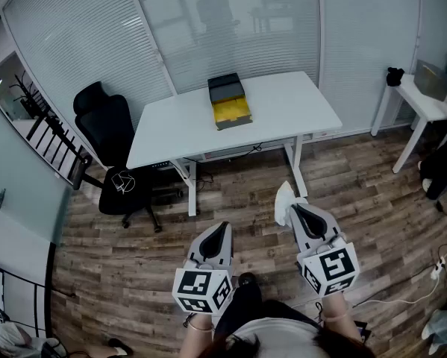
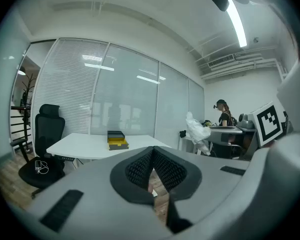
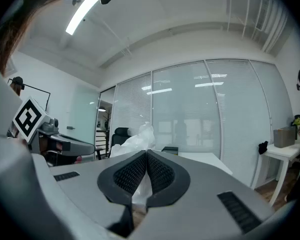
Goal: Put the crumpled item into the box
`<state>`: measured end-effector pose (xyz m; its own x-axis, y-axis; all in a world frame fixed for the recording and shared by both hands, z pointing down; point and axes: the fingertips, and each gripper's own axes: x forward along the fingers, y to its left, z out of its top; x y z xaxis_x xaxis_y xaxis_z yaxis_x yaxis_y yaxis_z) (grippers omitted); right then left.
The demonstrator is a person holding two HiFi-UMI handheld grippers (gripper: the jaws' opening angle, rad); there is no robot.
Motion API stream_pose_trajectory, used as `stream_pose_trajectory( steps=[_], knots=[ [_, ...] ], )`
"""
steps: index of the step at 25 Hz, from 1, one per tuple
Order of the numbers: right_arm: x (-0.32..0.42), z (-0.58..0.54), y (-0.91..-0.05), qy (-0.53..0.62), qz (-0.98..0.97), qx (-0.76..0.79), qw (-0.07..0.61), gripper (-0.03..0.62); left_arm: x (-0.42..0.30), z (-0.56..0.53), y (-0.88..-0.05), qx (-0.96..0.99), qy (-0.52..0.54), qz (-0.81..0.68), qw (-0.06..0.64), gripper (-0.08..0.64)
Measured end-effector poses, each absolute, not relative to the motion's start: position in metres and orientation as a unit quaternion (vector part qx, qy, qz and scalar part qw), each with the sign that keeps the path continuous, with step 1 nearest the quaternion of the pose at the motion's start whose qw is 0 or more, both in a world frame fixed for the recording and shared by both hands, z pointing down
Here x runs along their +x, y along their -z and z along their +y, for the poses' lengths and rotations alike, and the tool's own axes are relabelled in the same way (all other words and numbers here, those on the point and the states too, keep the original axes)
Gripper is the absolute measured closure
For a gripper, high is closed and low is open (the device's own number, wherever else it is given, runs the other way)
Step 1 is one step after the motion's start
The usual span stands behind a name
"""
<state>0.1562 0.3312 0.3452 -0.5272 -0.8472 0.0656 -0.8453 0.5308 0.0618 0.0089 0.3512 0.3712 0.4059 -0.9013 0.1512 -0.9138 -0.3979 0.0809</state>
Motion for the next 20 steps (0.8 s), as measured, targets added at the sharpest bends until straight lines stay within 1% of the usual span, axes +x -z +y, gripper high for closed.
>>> stream_pose_trajectory(
  steps=[11, 20],
  knots=[
    [0.152, 0.305, -0.346, 0.004, -0.874, 0.485, 0.027, 0.562, 0.011, 0.324, -0.377, 0.84, -0.044, -0.535, 0.08, 0.543],
    [0.144, 0.262, -0.35, -0.006, -0.87, 0.492, 0.036, 0.561, 0.012, 0.278, -0.381, 0.85, -0.042, -0.518, 0.088, 0.543]
  ],
)
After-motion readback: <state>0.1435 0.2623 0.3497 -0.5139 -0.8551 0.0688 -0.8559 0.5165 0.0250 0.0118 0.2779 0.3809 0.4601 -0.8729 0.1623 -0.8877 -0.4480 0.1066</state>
